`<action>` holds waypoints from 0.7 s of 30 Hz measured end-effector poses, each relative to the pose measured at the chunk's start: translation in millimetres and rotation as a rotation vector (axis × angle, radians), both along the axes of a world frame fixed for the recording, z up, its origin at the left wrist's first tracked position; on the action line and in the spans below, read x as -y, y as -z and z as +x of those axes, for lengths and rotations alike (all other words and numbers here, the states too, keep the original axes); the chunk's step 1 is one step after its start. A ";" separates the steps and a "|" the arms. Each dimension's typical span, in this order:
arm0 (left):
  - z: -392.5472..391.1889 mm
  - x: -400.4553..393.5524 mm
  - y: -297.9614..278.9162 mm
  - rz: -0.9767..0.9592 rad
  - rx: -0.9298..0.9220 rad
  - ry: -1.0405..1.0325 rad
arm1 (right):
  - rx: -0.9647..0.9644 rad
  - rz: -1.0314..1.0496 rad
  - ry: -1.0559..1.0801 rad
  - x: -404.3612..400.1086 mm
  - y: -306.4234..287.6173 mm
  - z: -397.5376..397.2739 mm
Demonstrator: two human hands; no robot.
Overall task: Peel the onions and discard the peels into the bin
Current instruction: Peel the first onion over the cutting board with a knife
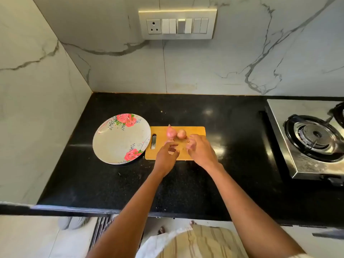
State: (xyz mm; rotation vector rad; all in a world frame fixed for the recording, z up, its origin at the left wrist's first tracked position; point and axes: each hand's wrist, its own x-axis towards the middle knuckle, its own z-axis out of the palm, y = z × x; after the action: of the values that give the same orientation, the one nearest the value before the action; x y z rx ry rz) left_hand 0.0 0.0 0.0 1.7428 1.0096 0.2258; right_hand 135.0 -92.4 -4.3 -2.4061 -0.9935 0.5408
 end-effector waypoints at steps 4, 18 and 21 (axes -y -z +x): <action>-0.8 7.4 5.2 -0.059 -0.056 -0.054 | 0.039 -0.066 -0.047 -1.7 9.1 5.0; 35.2 -2.1 -34.9 -0.070 0.079 -0.080 | -0.135 0.290 -0.209 -10.7 -15.9 27.7; 42.1 -9.6 -38.0 -0.048 0.126 -0.038 | -0.136 0.312 -0.165 -11.2 -29.1 31.0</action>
State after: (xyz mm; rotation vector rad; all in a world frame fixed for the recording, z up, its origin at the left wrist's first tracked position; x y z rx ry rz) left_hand 42.1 9.6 38.0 1.6460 0.9490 0.3287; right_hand 166.0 -81.2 24.8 -1.9996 -1.1317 0.5536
